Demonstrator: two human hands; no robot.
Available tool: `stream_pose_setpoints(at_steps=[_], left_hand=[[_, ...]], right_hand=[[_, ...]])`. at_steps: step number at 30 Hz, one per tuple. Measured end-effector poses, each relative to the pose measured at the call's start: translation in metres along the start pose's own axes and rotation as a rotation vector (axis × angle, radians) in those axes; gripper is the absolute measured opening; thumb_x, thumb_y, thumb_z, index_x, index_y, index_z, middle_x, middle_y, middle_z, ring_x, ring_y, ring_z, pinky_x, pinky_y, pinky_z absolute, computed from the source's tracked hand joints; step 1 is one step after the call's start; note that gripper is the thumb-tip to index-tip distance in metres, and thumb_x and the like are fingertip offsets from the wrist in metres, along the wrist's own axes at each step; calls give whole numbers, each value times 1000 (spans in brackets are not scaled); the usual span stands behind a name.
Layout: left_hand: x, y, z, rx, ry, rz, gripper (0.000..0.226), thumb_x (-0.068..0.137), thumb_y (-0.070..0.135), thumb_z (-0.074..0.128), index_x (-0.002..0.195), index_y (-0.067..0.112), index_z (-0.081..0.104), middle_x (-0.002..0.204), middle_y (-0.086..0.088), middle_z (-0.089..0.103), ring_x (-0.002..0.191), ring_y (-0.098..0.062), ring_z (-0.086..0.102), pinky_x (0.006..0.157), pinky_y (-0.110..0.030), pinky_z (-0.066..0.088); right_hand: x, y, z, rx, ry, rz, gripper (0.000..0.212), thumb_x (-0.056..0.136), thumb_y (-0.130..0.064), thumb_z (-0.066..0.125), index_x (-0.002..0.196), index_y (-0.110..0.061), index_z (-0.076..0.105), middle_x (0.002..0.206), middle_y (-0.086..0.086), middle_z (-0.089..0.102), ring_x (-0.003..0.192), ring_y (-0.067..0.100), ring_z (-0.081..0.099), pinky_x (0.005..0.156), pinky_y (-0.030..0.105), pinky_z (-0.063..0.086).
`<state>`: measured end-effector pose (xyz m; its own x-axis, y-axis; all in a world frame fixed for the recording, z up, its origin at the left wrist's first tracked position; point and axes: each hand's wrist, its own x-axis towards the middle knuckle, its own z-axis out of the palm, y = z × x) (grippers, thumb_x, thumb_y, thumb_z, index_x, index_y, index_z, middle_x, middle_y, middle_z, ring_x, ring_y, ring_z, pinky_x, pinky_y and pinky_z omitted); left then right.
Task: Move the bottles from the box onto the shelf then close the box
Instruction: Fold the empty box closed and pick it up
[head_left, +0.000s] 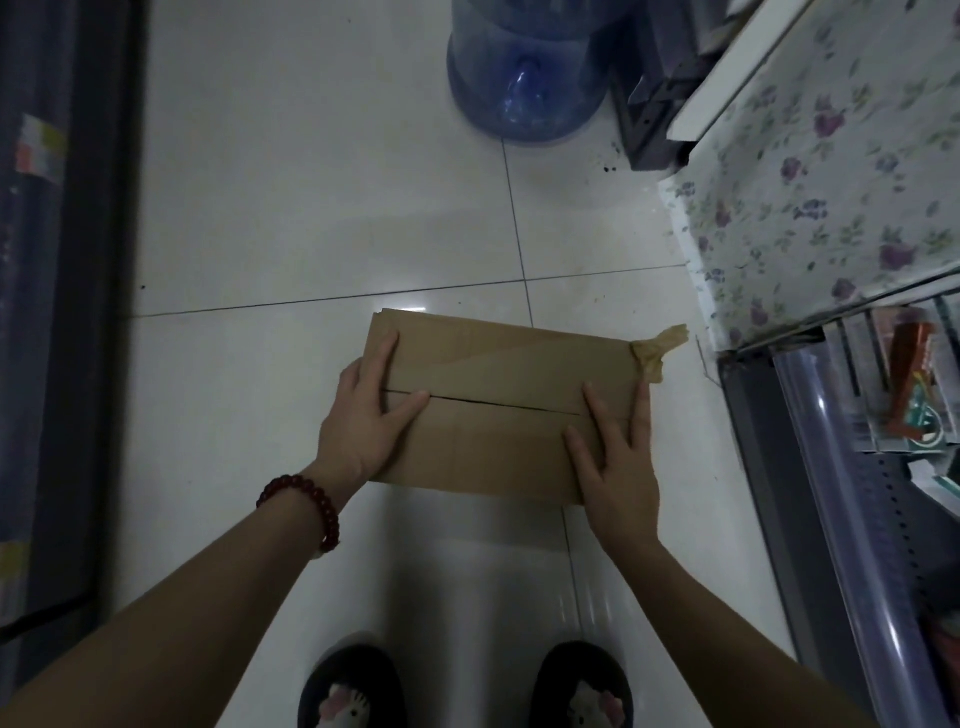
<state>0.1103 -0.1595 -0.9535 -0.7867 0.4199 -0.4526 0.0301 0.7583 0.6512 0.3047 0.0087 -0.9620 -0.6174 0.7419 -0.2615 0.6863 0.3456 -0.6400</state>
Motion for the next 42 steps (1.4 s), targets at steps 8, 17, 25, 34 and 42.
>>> stream_pose_setpoints(at_steps=[8, 17, 25, 34, 42], left_hand=[[-26, 70, -45, -116, 54, -9, 66, 88, 37, 60, 145, 39, 28, 143, -2, 43, 127, -21, 45, 100, -28, 32], [-102, 284, -166, -125, 50, 50, 43, 98, 42, 34, 139, 33, 44, 143, -7, 48, 129, -29, 45, 98, -30, 31], [-168, 409, -277, -24, -21, 264, 44, 98, 36, 41, 141, 33, 40, 141, -11, 51, 126, -32, 48, 100, -32, 35], [-231, 461, -382, -47, -7, 334, 42, 98, 30, 43, 140, 28, 44, 144, -7, 48, 130, -29, 45, 104, -33, 33], [-200, 455, -446, -160, 98, 198, 43, 97, 33, 44, 140, 30, 43, 147, -5, 45, 133, -28, 42, 109, -37, 32]], right_hand=[[11, -61, -76, -16, 3, -23, 52, 89, -47, 55, 139, -42, 41, 161, -11, -2, 141, 12, 25, 101, 32, 38], [-18, -209, -269, 34, 251, 151, 32, 91, -43, 55, 116, -28, 67, 157, -1, 23, 134, 18, 38, 95, 30, 38], [-81, -326, -406, 141, 452, 200, 31, 85, -40, 65, 113, -28, 70, 156, -9, 28, 126, 18, 49, 92, 30, 39], [-146, -426, -467, 229, 467, 152, 32, 85, -37, 66, 114, -23, 71, 155, -5, 28, 115, 4, 52, 79, 0, 29], [-84, -494, -458, 197, 343, -23, 33, 87, -39, 63, 117, -25, 69, 156, -2, 26, 136, 17, 38, 99, 16, 27]])
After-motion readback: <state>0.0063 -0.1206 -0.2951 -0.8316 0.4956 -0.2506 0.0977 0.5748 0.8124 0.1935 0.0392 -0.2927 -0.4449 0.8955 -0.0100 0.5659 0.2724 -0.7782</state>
